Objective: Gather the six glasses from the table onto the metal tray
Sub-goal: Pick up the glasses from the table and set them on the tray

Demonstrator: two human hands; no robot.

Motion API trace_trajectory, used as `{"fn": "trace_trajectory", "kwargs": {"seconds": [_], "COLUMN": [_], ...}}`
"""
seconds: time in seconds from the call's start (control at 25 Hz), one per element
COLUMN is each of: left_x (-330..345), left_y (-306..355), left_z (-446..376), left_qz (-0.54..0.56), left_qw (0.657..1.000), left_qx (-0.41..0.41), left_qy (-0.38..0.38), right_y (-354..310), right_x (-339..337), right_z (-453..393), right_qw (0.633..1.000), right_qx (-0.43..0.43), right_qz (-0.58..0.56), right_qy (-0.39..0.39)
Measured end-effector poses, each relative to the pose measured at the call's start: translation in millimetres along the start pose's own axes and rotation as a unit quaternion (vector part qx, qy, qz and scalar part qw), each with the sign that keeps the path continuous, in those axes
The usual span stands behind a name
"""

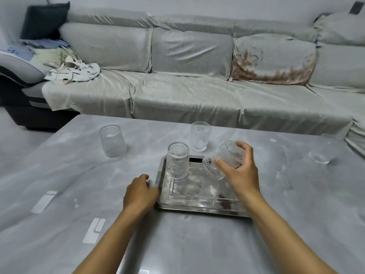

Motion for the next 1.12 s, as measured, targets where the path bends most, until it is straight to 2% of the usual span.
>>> {"fn": "trace_trajectory", "kwargs": {"seconds": [0.12,0.24,0.52,0.76,0.84,0.96,1.04,1.12], "left_x": [3.8,6.4,14.6,16.5,15.3,8.2,-2.8,-21.7], "left_y": [-4.1,-5.6,-13.9,-13.3,-11.8,-8.8,-7.2,-10.4], "left_z": [-6.1,-11.5,-25.0,-26.2,-24.4,-18.6,-13.4,-11.6], "left_qz": [0.017,0.018,0.046,0.039,0.044,0.085,0.137,0.175], "left_qw": [1.0,1.0,0.999,0.999,0.999,0.996,0.99,0.978], "left_qx": [0.008,0.008,0.011,0.02,0.018,0.008,-0.001,0.003], "left_qy": [-0.01,-0.014,-0.014,-0.01,-0.017,0.0,0.044,0.109], "right_y": [9.2,24.3,34.6,32.6,23.5,12.6,9.0,1.0], "right_x": [27.2,52.5,71.0,71.6,63.1,51.4,50.0,53.6], "right_z": [-20.7,-26.6,-29.4,-28.1,-13.5,39.7,77.4,102.7], "right_qw": [0.984,0.969,0.959,0.959,0.972,0.976,0.973,0.965], "right_qx": [-0.064,-0.096,-0.139,-0.114,-0.108,-0.161,-0.172,-0.158], "right_qz": [0.16,0.216,0.233,0.232,0.189,0.135,0.129,0.121], "right_qy": [-0.047,-0.074,-0.084,-0.112,-0.092,-0.05,-0.088,-0.172]}}
Point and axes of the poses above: each hand's wrist, its own z-axis away from the middle knuckle, its own x-axis out of the palm, y = z × x, the point moved 3 cm from there along -z, towards the middle knuckle, and after that the axes turned 3 degrees about -y, right-handed, at the moved point
